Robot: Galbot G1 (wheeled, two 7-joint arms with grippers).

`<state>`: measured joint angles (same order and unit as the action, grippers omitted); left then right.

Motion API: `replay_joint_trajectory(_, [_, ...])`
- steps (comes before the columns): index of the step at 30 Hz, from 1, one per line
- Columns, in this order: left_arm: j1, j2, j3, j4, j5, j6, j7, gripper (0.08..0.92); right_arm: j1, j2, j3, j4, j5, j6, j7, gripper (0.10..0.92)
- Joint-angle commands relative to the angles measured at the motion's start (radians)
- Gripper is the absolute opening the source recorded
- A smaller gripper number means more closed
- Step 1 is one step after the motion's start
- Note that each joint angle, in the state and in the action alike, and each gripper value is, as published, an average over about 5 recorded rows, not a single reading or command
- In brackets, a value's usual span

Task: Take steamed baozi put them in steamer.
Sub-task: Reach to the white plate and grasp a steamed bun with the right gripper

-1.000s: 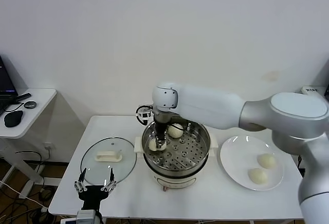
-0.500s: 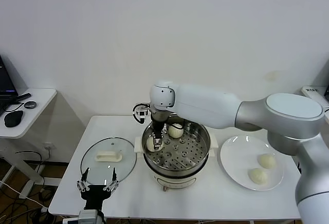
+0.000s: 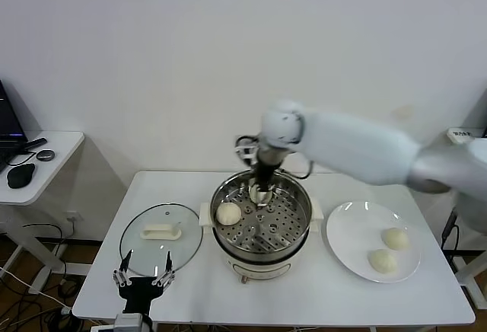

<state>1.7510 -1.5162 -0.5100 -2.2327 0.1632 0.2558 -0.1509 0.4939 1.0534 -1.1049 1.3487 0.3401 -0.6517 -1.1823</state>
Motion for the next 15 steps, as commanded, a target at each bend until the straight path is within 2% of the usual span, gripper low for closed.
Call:
replay_joint_trajectory(1, [0.001, 0.015, -0.008, 0.014, -0.007, 0.001, -0.001, 0.823, -0.011, -0.524, 0.133, 0.176, -0.167, 0.263, -0.173, 0.823])
replay_joint_trajectory(4, [-0.003, 0.019, -0.011, 0.029, -0.007, 0.000, -0.005, 0.823, -0.108, -0.652, 0.160, 0.206, -0.221, 0.375, -0.179, 0.823])
replay_joint_trajectory(8, [0.013, 0.035, -0.009, 0.037, -0.008, -0.001, -0.005, 0.823, -0.423, -0.769, 0.402, 0.209, -0.351, 0.496, -0.189, 0.823])
replay_joint_trajectory(11, [0.019, 0.030, -0.012, 0.036, -0.008, 0.001, -0.002, 0.823, -0.656, -0.794, 0.582, 0.182, -0.440, 0.557, -0.201, 0.823])
replay_joint_trajectory(15, [0.022, 0.014, -0.013, 0.029, -0.007, 0.004, 0.005, 0.823, -0.843, -0.754, 0.728, 0.148, -0.538, 0.592, -0.217, 0.823])
